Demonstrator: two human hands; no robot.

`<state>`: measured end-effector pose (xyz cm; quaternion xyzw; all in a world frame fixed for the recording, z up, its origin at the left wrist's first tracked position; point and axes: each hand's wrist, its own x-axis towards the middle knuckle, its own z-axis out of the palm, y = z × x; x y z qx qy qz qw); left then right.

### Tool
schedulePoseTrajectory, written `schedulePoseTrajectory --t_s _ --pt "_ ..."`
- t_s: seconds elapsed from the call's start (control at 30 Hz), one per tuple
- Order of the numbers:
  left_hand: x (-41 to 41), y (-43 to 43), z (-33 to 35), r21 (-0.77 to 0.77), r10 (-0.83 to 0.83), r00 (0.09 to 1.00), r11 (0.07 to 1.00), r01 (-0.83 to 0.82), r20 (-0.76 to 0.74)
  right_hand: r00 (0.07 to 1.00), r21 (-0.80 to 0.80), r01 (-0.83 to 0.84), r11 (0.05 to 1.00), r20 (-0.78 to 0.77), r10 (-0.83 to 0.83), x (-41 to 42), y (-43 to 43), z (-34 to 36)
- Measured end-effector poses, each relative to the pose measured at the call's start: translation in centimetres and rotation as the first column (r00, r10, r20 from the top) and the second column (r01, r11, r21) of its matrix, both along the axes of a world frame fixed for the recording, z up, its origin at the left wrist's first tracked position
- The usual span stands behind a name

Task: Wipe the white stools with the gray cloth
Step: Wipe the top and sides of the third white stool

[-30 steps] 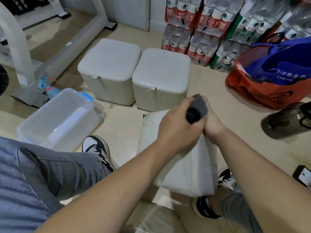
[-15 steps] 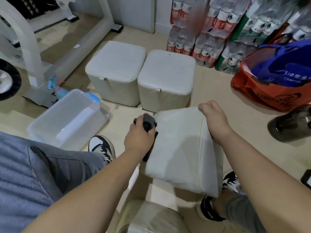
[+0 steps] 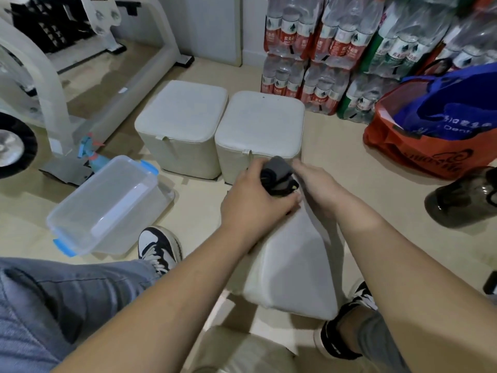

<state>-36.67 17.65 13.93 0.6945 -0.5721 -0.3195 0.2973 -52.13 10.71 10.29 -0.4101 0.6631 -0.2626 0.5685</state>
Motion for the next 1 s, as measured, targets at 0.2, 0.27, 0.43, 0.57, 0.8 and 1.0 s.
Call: schedulePoseTrajectory --t_s 0.2,0.27,0.43,0.57,0.8,1.0 --pt "3.9 1.0 -0.5 0.159 -0.018 0.986 0.986 0.045 -0.165 0.923 0.186 0.228 0.956 -0.354 -0.151 -3.7 2.8 -1.3" --pt "4.3 1.6 -0.1 0.19 -0.035 0.969 0.978 0.083 -0.245 0.957 0.256 0.28 0.925 -0.154 -0.246 -5.1 2.7 -2.8" --pt "5.0 3.3 0.0 0.164 -0.015 0.936 0.983 0.078 -0.352 0.974 0.441 0.206 0.874 -0.002 -0.228 -6.8 5.1 -3.3" --pt "5.4 4.2 0.2 0.157 0.051 0.896 0.987 0.022 -0.442 0.947 0.519 0.212 0.828 0.099 -0.304 -6.2 6.2 -2.6" --pt "5.5 7.6 -1.2 0.249 0.11 0.741 0.965 0.08 -0.663 0.925 0.201 0.378 0.904 -0.047 -0.377 -7.6 3.4 -1.8" --pt "6.9 5.1 1.3 0.109 -0.009 0.87 0.991 0.072 -0.493 0.941 0.04 0.198 0.979 -0.287 -0.178 -5.7 3.4 -0.9"
